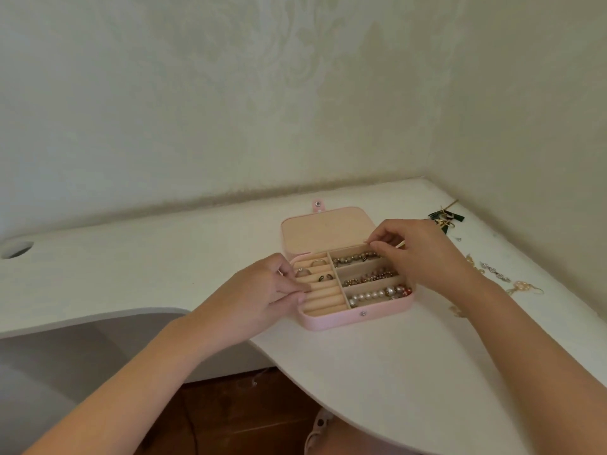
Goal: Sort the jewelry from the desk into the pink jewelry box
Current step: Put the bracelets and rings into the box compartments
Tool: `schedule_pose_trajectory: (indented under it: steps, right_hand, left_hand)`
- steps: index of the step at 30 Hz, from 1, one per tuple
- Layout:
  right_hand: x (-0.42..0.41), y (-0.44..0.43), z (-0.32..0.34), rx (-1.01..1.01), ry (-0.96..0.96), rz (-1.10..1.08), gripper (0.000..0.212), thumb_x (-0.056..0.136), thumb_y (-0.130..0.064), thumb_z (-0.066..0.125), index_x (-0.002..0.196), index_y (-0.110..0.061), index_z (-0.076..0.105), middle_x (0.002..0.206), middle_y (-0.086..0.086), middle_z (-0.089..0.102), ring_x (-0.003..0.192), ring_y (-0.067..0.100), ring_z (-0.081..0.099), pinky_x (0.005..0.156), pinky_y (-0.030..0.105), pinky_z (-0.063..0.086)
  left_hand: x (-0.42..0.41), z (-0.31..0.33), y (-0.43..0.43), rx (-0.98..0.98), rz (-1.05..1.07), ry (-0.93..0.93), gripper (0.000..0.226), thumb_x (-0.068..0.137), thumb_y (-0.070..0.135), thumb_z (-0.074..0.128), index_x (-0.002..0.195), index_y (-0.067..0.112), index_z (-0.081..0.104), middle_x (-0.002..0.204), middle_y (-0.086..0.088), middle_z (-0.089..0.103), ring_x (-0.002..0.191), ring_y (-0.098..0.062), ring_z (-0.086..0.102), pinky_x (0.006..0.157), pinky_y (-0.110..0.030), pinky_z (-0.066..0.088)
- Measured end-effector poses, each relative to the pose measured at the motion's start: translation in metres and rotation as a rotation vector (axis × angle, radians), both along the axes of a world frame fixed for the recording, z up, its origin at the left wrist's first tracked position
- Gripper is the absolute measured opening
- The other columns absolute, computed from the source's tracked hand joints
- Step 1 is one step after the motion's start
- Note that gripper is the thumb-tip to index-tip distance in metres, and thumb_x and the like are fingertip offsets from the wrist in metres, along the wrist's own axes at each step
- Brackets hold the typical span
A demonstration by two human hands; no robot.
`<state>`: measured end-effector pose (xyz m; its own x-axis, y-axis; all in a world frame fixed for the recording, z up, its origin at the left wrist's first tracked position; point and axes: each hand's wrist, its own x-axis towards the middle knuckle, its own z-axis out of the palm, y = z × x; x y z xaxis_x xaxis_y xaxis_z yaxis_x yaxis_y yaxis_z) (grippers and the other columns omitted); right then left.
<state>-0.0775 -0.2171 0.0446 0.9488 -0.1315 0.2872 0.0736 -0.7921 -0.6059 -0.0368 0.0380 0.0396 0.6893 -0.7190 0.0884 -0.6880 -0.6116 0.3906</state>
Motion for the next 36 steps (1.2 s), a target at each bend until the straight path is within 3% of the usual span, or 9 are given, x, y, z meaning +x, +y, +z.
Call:
schedule_pose_trajectory:
  steps: [5,8,10,14,21,28,33,36]
  right_hand:
    - [0.001,-0.005,0.003,-0.002,0.02,-0.118,0.015,0.087,-0.016,0.061,0.077,-0.026,0.066,0.076,-0.016,0.065,0.072,-0.003,0.059,0.059,0.006,0.039]
    - [0.0,-0.01,0.004,-0.048,0.099,-0.193,0.015,0.087,-0.015,0.058,0.075,-0.022,0.065,0.076,-0.012,0.065,0.072,0.005,0.061,0.059,0.014,0.041]
    - [0.0,-0.013,0.003,-0.051,0.181,-0.236,0.017,0.087,-0.016,0.057,0.073,-0.02,0.065,0.072,-0.006,0.067,0.068,0.012,0.065,0.064,0.027,0.05]
    - [0.0,-0.015,0.003,-0.025,0.34,-0.265,0.03,0.09,-0.021,0.053,0.066,-0.012,0.067,0.056,-0.001,0.068,0.053,0.013,0.066,0.067,0.035,0.057]
    - [-0.002,-0.011,0.007,-0.057,0.369,-0.251,0.036,0.088,-0.017,0.049,0.056,-0.011,0.063,0.056,0.001,0.067,0.063,0.026,0.068,0.068,0.041,0.057]
    - [-0.001,-0.002,0.008,0.041,0.385,-0.183,0.03,0.09,-0.012,0.047,0.075,-0.015,0.073,0.063,-0.002,0.071,0.067,0.02,0.07,0.073,0.039,0.057]
    - [0.0,0.011,0.002,0.067,0.33,-0.114,0.034,0.086,-0.007,0.044,0.087,-0.022,0.074,0.081,0.009,0.072,0.085,0.032,0.066,0.08,0.046,0.053]
    - [0.001,0.009,-0.001,0.162,0.354,-0.044,0.041,0.089,-0.003,0.043,0.102,-0.029,0.072,0.088,0.002,0.074,0.085,0.023,0.069,0.084,0.042,0.054]
  left_hand:
    - [0.027,0.006,0.009,-0.385,0.311,0.168,0.017,0.091,0.024,0.058,0.091,0.034,0.071,0.09,0.014,0.066,0.075,0.002,0.061,0.071,-0.019,0.047]
    - [0.04,0.001,0.006,-0.397,0.415,0.352,0.013,0.091,0.019,0.059,0.093,0.02,0.072,0.089,0.006,0.071,0.065,-0.001,0.065,0.06,-0.016,0.049]
    - [0.044,-0.005,0.001,-0.412,0.437,0.473,0.012,0.091,0.015,0.059,0.094,0.013,0.071,0.088,0.0,0.072,0.062,-0.005,0.066,0.056,-0.016,0.049]
    - [0.048,-0.011,-0.008,-0.403,0.413,0.618,0.023,0.09,0.026,0.061,0.088,0.007,0.073,0.081,-0.002,0.073,0.059,-0.008,0.061,0.055,-0.02,0.044]
    - [0.053,-0.007,-0.016,-0.246,0.351,0.603,0.027,0.082,0.043,0.066,0.072,0.019,0.07,0.059,0.008,0.051,0.054,-0.008,0.04,0.052,-0.019,0.028]
    - [0.058,-0.008,-0.011,-0.289,0.391,0.631,0.026,0.08,0.043,0.068,0.086,0.018,0.07,0.063,0.014,0.057,0.048,0.005,0.047,0.046,-0.009,0.032]
    - [0.06,-0.004,-0.004,-0.26,0.438,0.57,0.025,0.081,0.039,0.069,0.082,0.014,0.065,0.062,0.022,0.056,0.06,0.001,0.049,0.052,-0.012,0.033]
    - [0.06,-0.003,0.001,-0.273,0.459,0.593,0.029,0.081,0.041,0.068,0.085,0.012,0.065,0.069,0.009,0.059,0.062,-0.008,0.048,0.056,-0.02,0.033]
